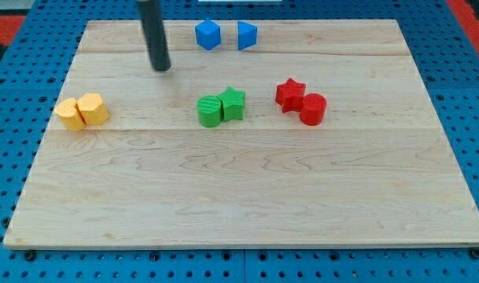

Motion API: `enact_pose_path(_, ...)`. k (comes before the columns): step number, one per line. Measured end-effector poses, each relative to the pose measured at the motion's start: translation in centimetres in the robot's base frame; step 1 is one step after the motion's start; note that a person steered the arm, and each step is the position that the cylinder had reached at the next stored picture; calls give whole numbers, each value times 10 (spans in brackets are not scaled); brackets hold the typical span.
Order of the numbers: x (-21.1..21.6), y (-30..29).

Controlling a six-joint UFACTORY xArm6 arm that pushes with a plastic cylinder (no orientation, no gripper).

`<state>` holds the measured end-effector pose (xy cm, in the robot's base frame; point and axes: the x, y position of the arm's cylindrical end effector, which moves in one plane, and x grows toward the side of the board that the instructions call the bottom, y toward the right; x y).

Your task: Place the yellow hexagon in between the blue blocks

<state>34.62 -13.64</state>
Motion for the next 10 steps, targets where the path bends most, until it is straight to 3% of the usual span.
enact_pose_path(1,82,9)
enact_pose_path(2,137,-33)
enact_pose_path(3,127,-130)
enact_pose_path(4,107,-168)
enact_pose_path(7,69,-64)
enact_pose_path(8,33,-65)
enact_pose_path(9,25,-67)
enact_pose_path(10,13,-32)
